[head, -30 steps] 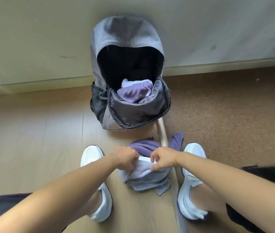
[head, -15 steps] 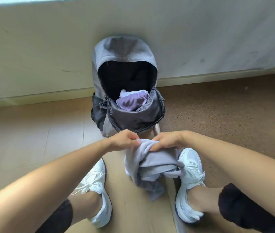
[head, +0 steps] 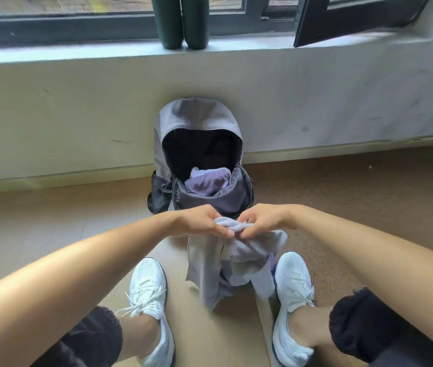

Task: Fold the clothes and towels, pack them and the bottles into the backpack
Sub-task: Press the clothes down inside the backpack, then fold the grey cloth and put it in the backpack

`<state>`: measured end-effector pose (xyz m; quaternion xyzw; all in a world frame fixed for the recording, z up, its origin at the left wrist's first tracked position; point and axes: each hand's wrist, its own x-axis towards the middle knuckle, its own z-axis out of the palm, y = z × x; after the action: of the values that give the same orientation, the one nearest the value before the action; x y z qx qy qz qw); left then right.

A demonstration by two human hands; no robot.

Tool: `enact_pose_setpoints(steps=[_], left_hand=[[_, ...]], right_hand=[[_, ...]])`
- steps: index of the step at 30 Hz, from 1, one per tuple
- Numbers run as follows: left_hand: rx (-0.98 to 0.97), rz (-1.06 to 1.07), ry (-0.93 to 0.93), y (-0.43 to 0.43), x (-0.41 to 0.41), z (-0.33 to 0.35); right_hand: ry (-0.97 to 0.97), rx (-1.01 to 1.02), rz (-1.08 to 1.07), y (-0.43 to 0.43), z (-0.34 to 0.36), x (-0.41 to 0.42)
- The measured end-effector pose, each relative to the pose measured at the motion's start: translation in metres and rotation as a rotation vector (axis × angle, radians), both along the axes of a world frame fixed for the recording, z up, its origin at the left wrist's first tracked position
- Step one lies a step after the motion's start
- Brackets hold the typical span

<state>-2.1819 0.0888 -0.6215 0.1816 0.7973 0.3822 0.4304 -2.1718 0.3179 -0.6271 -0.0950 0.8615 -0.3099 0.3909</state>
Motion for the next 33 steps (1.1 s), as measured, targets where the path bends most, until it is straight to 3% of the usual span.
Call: enact_pose_setpoints(steps=[9, 15, 18, 22, 28, 31, 33], left_hand=[[0.314, 0.264, 0.046, -0.003, 0.001, 0.069], [0.503, 0.418, 0.023, -0.004, -0.016, 0.138], [0.616, 0.504, -0.001, -0.005, -0.028, 0.164], [0.739, 0.639, -0.009, 0.000, -0.037, 0.193], [0.743, 0.704, 0.078, 0.004, -0.058, 0.199], [0.610, 0.803, 0.185, -0.010, -0.074, 0.189], [0.522, 0.912, 0.230, -0.021, -0.083, 0.179]], right_hand=[[-0.114, -0.216, -0.035, -0.010, 0.045, 0.005], [-0.118, -0.025, -0.231, -0.006, 0.093, -0.001], [-0.167, 0.013, -0.199, -0.002, 0.119, -0.005], [-0.127, -0.251, -0.260, -0.006, 0.153, -0.011], [0.213, -0.754, -0.657, -0.020, 0.161, -0.040], [0.294, -0.851, -0.821, -0.014, 0.168, -0.062], [0.357, -0.785, -0.892, -0.004, 0.169, -0.075]])
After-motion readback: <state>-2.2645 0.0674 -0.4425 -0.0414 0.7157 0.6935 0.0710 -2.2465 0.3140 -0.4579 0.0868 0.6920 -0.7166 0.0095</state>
